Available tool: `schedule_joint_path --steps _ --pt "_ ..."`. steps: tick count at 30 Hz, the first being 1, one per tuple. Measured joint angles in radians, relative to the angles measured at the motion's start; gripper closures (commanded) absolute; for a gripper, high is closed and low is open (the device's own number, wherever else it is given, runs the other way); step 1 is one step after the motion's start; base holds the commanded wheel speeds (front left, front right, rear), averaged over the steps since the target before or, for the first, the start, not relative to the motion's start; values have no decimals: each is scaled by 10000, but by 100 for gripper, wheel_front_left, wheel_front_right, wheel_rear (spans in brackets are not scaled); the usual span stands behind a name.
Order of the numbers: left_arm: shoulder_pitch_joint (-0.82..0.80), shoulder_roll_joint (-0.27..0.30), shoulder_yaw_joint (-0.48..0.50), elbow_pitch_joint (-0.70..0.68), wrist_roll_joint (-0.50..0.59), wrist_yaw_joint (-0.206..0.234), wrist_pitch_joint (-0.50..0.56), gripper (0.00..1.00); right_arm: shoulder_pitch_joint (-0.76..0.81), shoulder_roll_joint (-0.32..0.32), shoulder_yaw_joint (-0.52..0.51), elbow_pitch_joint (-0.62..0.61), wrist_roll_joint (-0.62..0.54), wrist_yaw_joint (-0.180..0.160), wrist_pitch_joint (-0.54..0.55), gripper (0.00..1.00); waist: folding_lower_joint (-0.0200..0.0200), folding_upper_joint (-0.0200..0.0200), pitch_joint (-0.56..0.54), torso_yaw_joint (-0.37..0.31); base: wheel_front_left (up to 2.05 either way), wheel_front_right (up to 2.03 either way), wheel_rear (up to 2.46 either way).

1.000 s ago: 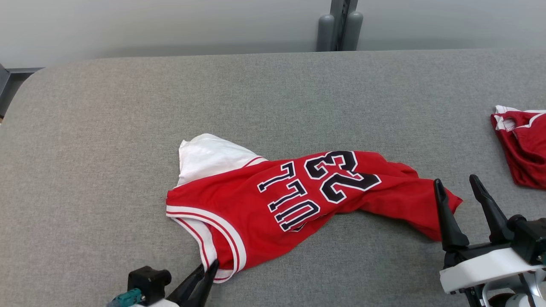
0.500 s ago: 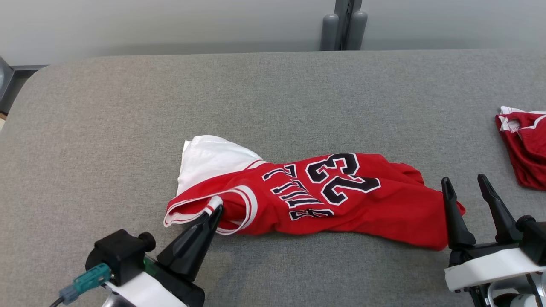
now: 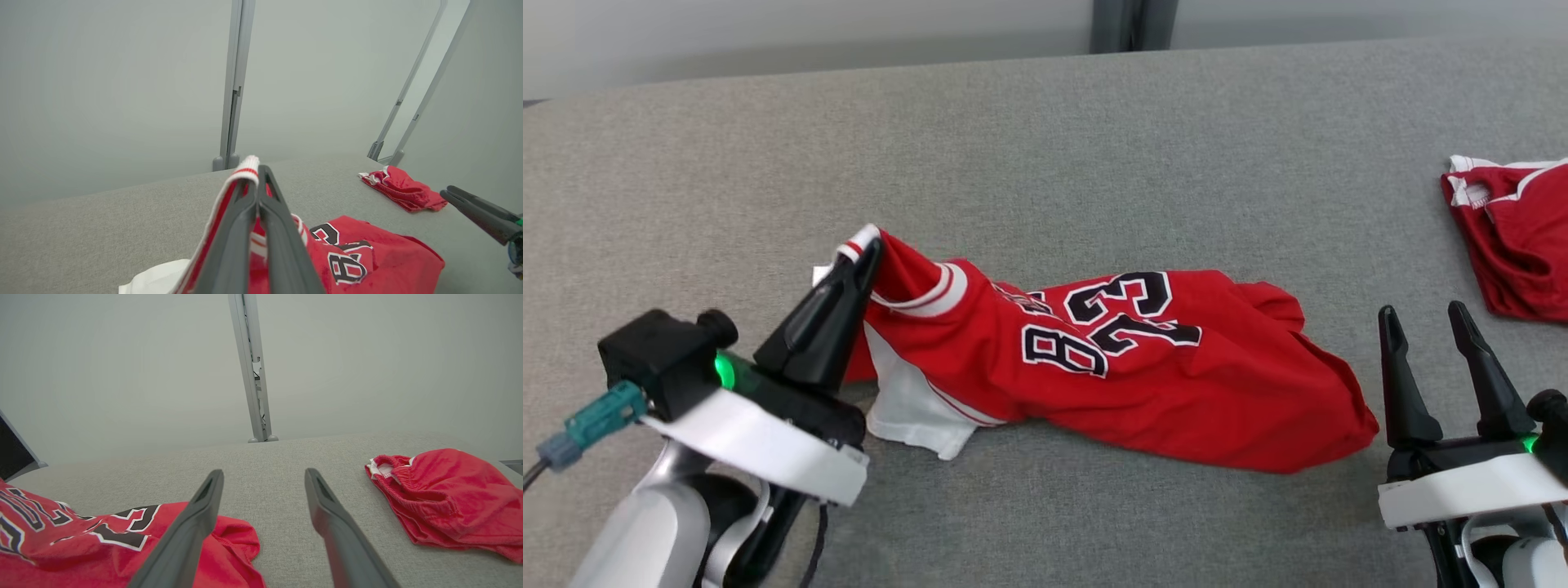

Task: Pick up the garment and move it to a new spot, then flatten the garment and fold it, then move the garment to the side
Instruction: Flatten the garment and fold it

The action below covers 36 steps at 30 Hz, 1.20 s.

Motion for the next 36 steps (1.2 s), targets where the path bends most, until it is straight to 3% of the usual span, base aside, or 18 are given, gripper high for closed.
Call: schedule_joint_path --steps 14,22,23,24,31,36 --pt "-3918 -713 591 5509 -186 -313 -1273 100 -739 4 290 211 244 0 -387 0 0 0 1352 -962 0 0 0" --pt "-5765 -807 662 8746 -192 -639 -1996 100 -1032 4 336 403 355 0 -658 0 0 0 1904 -1333 0 0 0" --pt "-5887 -840 656 9031 -290 -704 -1990 64 -1032 2 326 435 372 0 -677 0 0 0 1935 -1349 0 0 0" --pt "-5996 -836 614 9323 -364 -765 -1862 0 -1033 2 313 460 397 0 -690 0 0 0 1948 -1358 0 0 0" --pt "-5941 -604 466 9611 -67 -874 -3154 0 -1013 6 50 512 305 0 -777 0 0 0 1705 -1124 0 0 0" --pt "-4789 -575 663 8550 203 -447 -3810 0 -880 8 -77 397 50 0 -667 0 0 0 1346 -810 0 0 0"
